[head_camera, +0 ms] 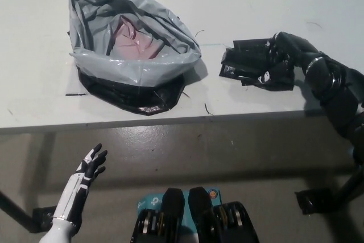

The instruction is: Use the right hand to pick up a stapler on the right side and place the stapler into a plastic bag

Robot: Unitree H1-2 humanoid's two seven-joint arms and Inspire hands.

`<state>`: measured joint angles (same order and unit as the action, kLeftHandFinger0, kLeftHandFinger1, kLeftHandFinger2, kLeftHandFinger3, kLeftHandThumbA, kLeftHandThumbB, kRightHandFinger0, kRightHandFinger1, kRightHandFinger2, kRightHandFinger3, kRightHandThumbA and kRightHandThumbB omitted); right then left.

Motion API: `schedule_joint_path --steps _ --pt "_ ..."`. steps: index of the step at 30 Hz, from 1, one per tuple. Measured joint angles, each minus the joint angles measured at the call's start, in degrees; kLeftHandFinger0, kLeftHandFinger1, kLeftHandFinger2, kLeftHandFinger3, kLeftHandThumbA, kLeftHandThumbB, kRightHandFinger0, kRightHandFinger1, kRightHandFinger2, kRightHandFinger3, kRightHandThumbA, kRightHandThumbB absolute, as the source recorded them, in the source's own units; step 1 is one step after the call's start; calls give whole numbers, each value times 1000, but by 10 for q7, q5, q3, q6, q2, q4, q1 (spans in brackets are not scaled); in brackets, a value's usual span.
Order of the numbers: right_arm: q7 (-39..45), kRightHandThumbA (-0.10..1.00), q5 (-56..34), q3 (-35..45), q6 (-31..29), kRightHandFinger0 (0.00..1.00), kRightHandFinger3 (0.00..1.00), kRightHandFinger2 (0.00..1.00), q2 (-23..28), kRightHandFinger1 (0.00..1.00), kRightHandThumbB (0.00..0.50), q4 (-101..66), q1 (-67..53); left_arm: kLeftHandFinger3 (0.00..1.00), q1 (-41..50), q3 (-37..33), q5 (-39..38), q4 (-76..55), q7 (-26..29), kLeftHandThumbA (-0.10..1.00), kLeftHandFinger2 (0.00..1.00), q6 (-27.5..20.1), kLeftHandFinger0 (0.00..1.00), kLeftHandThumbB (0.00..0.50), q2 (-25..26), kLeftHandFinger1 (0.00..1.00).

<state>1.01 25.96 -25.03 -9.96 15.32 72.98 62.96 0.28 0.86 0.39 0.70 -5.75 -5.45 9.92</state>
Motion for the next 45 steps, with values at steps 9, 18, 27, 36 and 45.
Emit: schedule_joint_path --steps 9,18,27,36,45 --pt "-2 574 -39 96 -11 47 262 501 -6 327 331 16 0 1000 -5 1 -2 -6 -4 1000 1000 1 999 168 0 1000" --pt "25 453 -129 253 32 0 451 559 -28 220 321 32 0 1000 -6 1 -4 -6 -5 1000 1000 1 941 164 0 1000" --pt "55 416 -229 422 78 0 706 577 -42 194 355 54 -2 1000 -6 1 -4 -6 -4 1000 1000 2 914 174 0 987" --pt "71 382 -305 495 114 0 668 561 -50 147 361 63 -6 1000 -12 1 -12 -6 -8 1000 1000 2 906 158 2 979" --pt "61 842 -280 380 85 1000 1000 1000 -51 1000 500 26 -16 1000 -12 1 -15 -6 -13 1000 1000 2 914 149 3 977"
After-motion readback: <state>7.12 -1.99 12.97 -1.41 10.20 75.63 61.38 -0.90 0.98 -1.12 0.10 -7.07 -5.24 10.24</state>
